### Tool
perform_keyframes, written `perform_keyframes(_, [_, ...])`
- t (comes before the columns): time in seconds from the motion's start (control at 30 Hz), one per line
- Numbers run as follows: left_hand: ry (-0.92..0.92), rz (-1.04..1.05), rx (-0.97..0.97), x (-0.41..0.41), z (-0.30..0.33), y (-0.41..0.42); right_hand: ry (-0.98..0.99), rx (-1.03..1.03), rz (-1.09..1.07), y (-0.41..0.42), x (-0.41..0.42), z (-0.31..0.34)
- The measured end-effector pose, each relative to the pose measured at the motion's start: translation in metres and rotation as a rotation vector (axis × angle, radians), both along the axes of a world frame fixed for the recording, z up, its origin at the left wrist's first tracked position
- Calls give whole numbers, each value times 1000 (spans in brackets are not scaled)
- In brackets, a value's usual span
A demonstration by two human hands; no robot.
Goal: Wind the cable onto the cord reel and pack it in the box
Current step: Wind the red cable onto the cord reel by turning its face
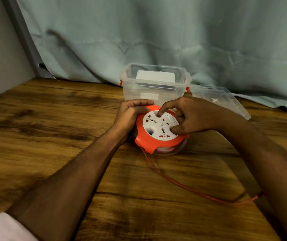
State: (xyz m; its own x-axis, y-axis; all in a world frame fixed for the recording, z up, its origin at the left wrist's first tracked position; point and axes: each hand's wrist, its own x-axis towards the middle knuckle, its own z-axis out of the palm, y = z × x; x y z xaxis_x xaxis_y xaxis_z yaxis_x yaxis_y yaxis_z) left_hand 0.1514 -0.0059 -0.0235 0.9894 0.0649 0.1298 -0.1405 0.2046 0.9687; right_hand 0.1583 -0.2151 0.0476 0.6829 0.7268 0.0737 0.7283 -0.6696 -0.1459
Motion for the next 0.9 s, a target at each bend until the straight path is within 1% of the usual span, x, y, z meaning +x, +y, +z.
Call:
perform_keyframes(0.37, [0,44,-14,1,0,0,-195,-48,-89,4,-3,-3])
perform_keyframes(0.6, [-13,32,-10,0,0,-1,-278,38,-75,14,-11,-10])
perform_keyframes(0.8, [-2,20,-18,1,0,-1,-256,20,-90,20,-13,-14])
perform_keyframes(0.9, [13,8,-34,1,1,0,-256,55,-59,16,-13,-10])
